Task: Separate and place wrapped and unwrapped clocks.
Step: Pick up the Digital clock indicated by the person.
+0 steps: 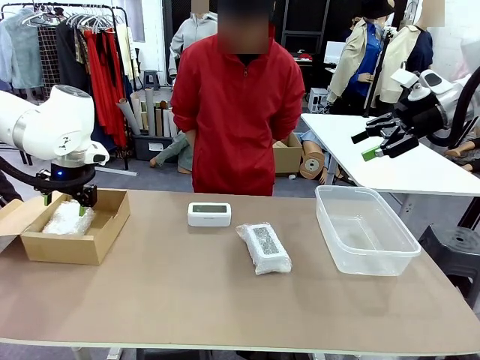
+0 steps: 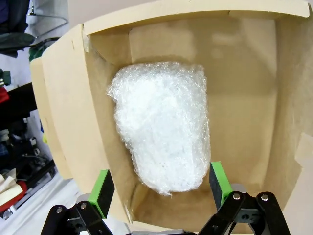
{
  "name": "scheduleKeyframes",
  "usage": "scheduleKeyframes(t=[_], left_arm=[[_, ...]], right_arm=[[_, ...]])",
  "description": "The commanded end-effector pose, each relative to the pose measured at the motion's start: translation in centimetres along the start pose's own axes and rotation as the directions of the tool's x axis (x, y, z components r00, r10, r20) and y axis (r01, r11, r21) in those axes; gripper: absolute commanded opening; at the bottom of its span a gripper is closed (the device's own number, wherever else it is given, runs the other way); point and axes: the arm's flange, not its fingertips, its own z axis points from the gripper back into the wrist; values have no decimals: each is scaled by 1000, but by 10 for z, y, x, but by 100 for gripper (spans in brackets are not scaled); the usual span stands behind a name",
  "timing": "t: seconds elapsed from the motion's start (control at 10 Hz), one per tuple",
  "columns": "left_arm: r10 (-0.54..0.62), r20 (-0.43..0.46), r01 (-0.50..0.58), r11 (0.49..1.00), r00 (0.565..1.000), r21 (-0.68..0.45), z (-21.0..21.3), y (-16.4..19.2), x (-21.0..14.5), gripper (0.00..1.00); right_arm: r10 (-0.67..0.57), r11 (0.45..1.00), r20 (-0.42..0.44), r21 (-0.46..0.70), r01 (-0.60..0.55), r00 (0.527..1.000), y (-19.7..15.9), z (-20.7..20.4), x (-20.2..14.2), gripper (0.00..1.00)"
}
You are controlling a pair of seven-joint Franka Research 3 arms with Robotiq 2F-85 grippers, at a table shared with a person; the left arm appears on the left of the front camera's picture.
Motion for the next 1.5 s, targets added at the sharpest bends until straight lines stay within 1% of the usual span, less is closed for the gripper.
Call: scheduleKeyframes(t=[0.0, 0.2, 0.3, 0.4, 0.5, 0.6, 0.7, 0.8, 0.9, 1.0, 1.1, 1.2, 1.3, 1.4], left_arm=[[4, 6, -4, 1000, 1000, 9, 1, 2, 2, 100], [0, 0, 0, 1000, 1000, 0, 0, 0, 0, 100], [-103, -26, 103, 995, 994, 4, 11, 2, -6, 100], [-170, -17, 170, 985, 985, -26, 22, -5, -13, 100], [-265, -2, 264, 963, 964, -56, 40, -1, -19, 100], [-358, 39, 360, 925, 933, -121, 55, -6, -26, 100], [-469, 100, 480, 859, 877, -181, 72, -3, -32, 100], [-556, 165, 579, 785, 815, -220, 87, -2, -35, 100], [-625, 258, 675, 695, 737, -248, 103, -2, -40, 100], [-645, 350, 729, 646, 679, -225, 111, -1, -40, 100], [-628, 456, 767, 593, 631, -245, 121, -2, -42, 100], [-638, 547, 835, 485, 542, -260, 132, 1, -44, 100], [-627, 652, 902, 344, 426, -260, 141, 1, -46, 100], [-610, 709, 934, 266, 355, -239, 147, 3, -46, 100]], right_arm=[[3, 1000, 2, -3, -3, 1000, 1, 0, 1, 100], [3, 1000, 2, -3, -3, 1000, 1, 0, 1, 100], [3, 1000, 2, -3, -3, 1000, 1, 0, 1, 100], [3, 1000, 2, -3, -3, 1000, 1, 0, 1, 100], [3, 1000, 2, -3, -3, 1000, 1, 0, 1, 100], [3, 1000, 2, -3, -3, 1000, 1, 0, 1, 100], [3, 1000, 2, -3, -3, 1000, 1, 0, 1, 100], [3, 1000, 2, -3, -3, 1000, 1, 0, 1, 100], [3, 1000, 2, -3, -3, 1000, 1, 0, 1, 100], [3, 1000, 2, -3, -3, 1000, 1, 0, 1, 100], [3, 1000, 2, -3, -3, 1000, 1, 0, 1, 100], [3, 1000, 2, -3, -3, 1000, 1, 0, 1, 100], [3, 1000, 2, -3, -3, 1000, 1, 0, 1, 100], [3, 1000, 2, -3, -3, 1000, 1, 0, 1, 100]])
